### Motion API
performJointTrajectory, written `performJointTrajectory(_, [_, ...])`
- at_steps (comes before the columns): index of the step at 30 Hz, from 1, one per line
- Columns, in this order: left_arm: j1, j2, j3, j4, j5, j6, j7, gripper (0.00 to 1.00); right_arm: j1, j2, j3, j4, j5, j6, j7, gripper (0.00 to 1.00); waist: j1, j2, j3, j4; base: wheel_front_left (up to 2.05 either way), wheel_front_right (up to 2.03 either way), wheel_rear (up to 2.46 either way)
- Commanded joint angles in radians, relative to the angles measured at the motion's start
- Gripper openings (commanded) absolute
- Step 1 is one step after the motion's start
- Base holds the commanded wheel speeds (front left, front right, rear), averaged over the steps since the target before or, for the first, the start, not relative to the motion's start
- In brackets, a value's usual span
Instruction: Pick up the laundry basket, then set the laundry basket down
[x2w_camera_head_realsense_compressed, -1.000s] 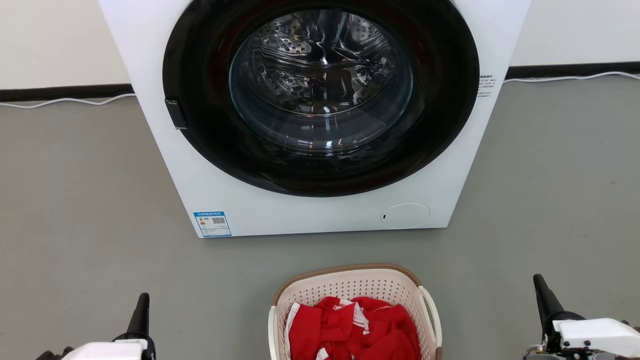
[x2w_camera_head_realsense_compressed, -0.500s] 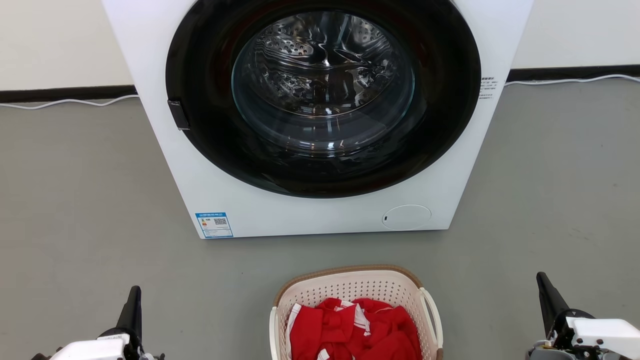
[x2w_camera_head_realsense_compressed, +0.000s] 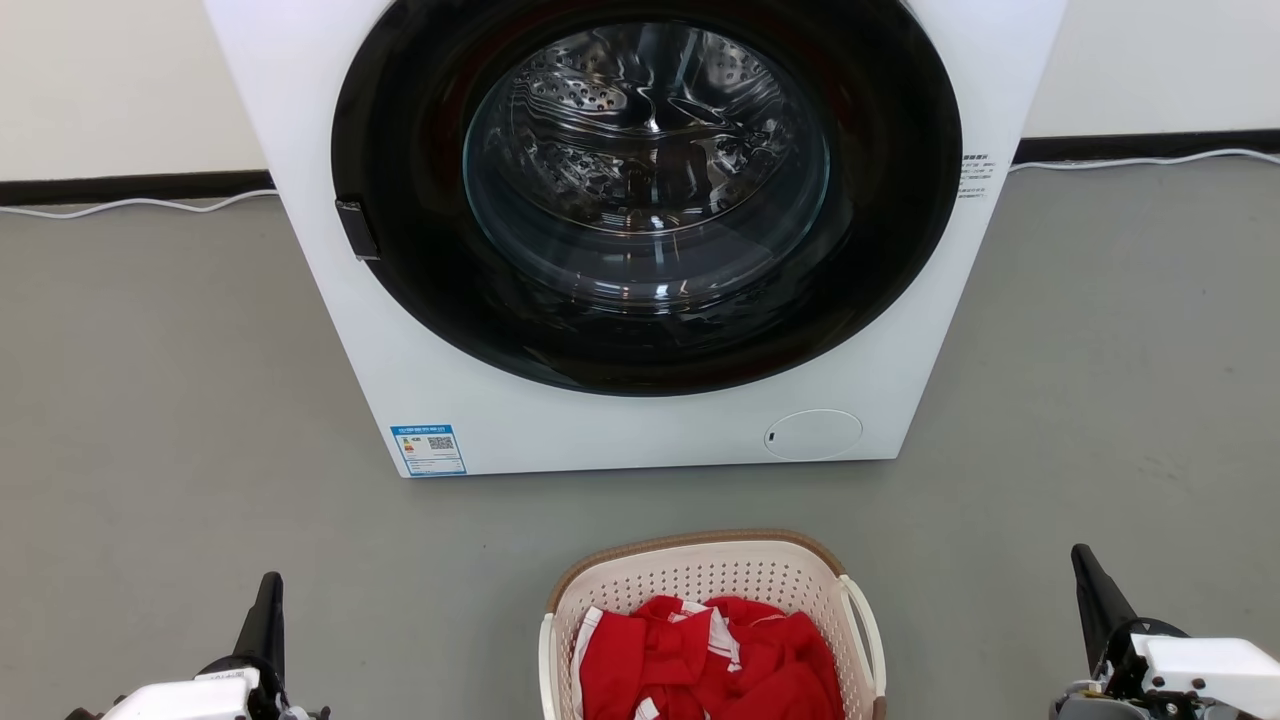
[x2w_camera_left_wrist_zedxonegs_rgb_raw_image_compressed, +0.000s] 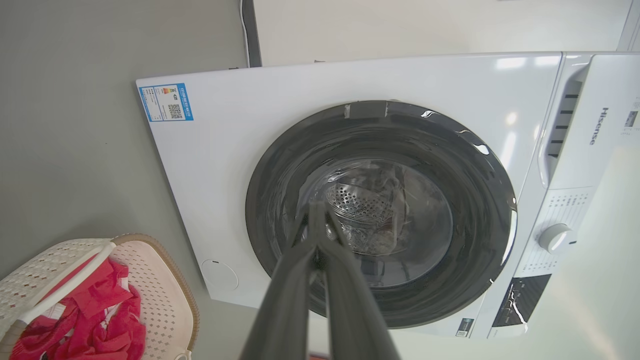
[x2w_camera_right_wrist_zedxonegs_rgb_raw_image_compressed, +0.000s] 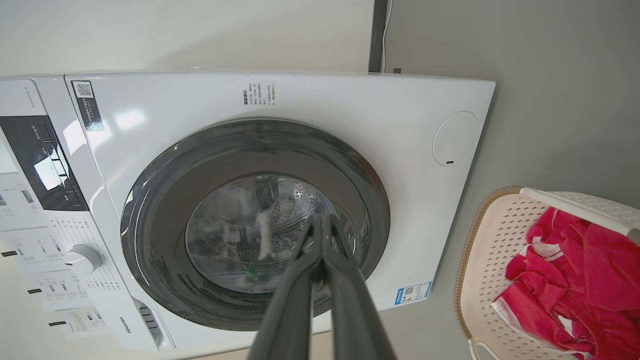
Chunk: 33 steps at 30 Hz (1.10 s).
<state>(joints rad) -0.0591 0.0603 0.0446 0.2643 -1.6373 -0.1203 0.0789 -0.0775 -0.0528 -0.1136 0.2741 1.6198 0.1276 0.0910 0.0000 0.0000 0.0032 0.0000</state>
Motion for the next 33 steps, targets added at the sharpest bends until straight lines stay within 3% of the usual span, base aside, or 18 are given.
performJointTrajectory(1, [-0.046, 0.015, 0.034, -0.021, -0.001, -0.010, 0.006, 0.00, -0.029, -0.010, 0.017, -0.030, 0.003, 0.003, 0.009, 0.00, 0.0001, 0.0000, 0.000, 0.000, 0.00, 0.00, 0.00])
performJointTrajectory(33, [-0.047, 0.007, 0.046, -0.020, 0.009, -0.010, 0.015, 0.00, -0.029, -0.005, 0.010, -0.030, -0.003, 0.003, 0.014, 0.00, 0.0000, 0.0000, 0.000, 0.000, 0.00, 0.00, 0.00])
